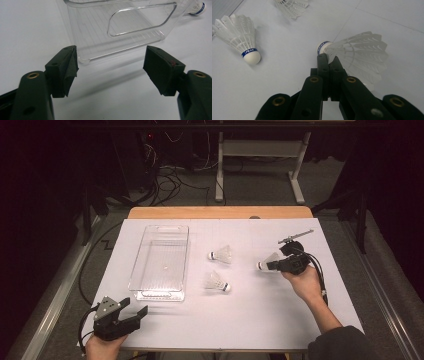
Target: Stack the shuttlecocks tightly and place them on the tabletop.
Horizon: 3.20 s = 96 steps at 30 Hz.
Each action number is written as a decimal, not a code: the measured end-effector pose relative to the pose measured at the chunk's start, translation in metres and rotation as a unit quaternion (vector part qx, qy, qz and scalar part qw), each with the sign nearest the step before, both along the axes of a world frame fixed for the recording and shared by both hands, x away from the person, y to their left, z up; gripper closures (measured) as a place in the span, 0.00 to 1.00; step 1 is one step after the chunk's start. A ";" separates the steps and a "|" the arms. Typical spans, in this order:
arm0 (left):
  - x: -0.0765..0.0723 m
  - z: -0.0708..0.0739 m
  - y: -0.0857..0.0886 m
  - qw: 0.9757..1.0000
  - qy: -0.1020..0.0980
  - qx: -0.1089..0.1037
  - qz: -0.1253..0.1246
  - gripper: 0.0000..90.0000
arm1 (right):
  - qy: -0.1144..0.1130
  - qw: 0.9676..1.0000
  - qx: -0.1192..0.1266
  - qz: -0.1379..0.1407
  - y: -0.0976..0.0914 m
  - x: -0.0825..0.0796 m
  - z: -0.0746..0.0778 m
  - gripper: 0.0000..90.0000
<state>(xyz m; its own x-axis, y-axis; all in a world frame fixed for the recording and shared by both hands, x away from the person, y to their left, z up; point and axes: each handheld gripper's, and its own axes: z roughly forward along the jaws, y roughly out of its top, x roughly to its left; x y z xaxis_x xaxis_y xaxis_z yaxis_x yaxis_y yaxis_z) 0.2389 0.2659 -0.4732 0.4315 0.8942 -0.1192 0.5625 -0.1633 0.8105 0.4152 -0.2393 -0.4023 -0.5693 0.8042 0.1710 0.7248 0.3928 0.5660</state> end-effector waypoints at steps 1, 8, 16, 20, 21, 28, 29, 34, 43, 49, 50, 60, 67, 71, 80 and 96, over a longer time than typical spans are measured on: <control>0.000 0.000 0.000 1.000 0.001 0.000 0.000 0.32 | 0.000 1.000 0.000 -0.001 0.000 0.001 0.000 1.00; 0.000 0.000 0.000 1.000 0.000 -0.001 0.000 0.32 | -0.002 1.000 0.006 -0.005 0.003 0.004 0.000 1.00; 0.001 0.001 0.001 1.000 0.000 -0.003 0.001 0.32 | -0.003 1.000 0.015 -0.008 0.008 0.010 -0.001 1.00; 0.001 0.001 0.001 1.000 0.000 -0.004 0.000 0.32 | -0.003 1.000 0.017 -0.007 0.012 0.012 -0.002 1.00; 0.001 0.001 0.001 1.000 0.000 -0.004 0.000 0.32 | -0.002 1.000 0.017 -0.006 0.014 0.013 -0.003 1.00; 0.001 0.001 0.001 1.000 0.000 -0.004 0.001 0.32 | -0.002 1.000 0.024 -0.009 0.018 0.015 -0.006 1.00; 0.001 0.000 0.001 1.000 0.001 -0.003 0.001 0.32 | -0.002 1.000 0.030 -0.008 0.019 0.016 -0.006 1.00; 0.001 0.001 0.002 1.000 0.002 -0.005 0.001 0.32 | -0.002 0.999 0.034 -0.010 0.025 0.019 -0.009 1.00; 0.002 0.001 0.001 1.000 0.002 -0.004 -0.001 0.32 | -0.007 1.000 0.030 -0.001 0.036 0.025 -0.005 1.00; 0.001 0.001 0.001 1.000 0.000 -0.005 -0.003 0.32 | -0.004 1.000 0.029 -0.005 0.041 0.028 -0.005 1.00; 0.001 0.001 0.001 1.000 0.001 -0.005 -0.002 0.32 | -0.004 0.999 0.032 -0.005 0.042 0.029 -0.006 1.00; 0.001 0.001 0.001 1.000 0.002 -0.003 -0.001 0.32 | -0.006 0.999 0.036 0.003 0.052 0.032 -0.004 1.00; 0.001 0.001 0.001 1.000 -0.001 -0.005 -0.001 0.32 | -0.006 0.999 0.036 0.006 0.057 0.035 -0.003 1.00; 0.001 0.001 0.001 1.000 0.000 -0.005 -0.001 0.32 | -0.006 0.999 0.038 0.007 0.059 0.036 -0.004 1.00; 0.001 0.001 0.001 1.000 -0.001 -0.005 -0.002 0.32 | -0.003 0.999 0.042 0.009 0.065 0.040 -0.009 1.00; 0.001 0.002 0.001 1.000 0.000 -0.006 -0.004 0.32 | 0.001 0.998 0.052 0.019 0.082 0.047 -0.011 1.00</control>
